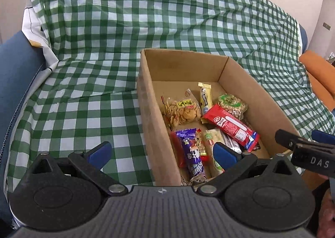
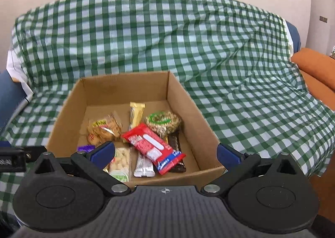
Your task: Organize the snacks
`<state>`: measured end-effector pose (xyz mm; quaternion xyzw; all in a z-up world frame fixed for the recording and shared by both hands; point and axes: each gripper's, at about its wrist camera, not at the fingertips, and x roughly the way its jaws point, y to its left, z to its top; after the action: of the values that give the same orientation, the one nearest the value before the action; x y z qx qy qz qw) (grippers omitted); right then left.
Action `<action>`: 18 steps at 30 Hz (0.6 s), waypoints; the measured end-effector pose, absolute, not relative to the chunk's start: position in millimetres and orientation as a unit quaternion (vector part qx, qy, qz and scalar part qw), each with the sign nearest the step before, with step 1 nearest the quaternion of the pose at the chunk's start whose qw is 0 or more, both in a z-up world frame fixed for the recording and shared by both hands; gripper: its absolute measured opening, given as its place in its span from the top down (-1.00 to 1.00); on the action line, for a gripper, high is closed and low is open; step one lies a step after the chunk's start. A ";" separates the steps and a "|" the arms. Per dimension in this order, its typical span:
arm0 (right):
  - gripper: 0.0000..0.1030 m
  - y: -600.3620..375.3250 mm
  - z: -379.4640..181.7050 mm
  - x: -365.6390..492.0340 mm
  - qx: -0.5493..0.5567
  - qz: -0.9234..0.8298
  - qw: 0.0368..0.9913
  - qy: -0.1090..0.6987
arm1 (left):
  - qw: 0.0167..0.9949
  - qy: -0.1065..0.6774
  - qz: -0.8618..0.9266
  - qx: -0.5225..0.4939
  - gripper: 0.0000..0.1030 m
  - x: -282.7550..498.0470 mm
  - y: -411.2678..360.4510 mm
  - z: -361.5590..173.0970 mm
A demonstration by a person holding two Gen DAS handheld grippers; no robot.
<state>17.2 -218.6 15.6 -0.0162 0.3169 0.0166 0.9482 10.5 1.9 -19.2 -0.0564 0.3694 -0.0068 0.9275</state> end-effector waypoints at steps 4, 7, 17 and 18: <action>-0.99 -214.7 13.7 23.2 -0.011 0.026 0.948 0.317 | 0.923 0.380 -0.003 -0.057 -0.99 15.0 -0.7 -25.2; -0.99 -208.8 11.6 24.7 -0.025 0.035 0.949 0.314 | 0.924 0.379 0.003 -0.050 -0.99 16.4 -2.9 -26.9; -0.99 -211.6 10.1 24.5 -0.035 0.045 0.948 0.313 | 0.929 0.367 0.008 -0.047 -0.99 17.0 -12.0 -28.4; -0.99 -213.3 10.8 24.5 -0.033 0.042 0.948 0.314 | 0.930 0.365 0.005 -0.045 -0.99 16.5 -14.5 -28.5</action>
<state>24.5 -213.3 10.8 -0.0335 0.3139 0.0421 0.9479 16.5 -14.5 -28.5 -0.0448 0.3654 0.0053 0.9298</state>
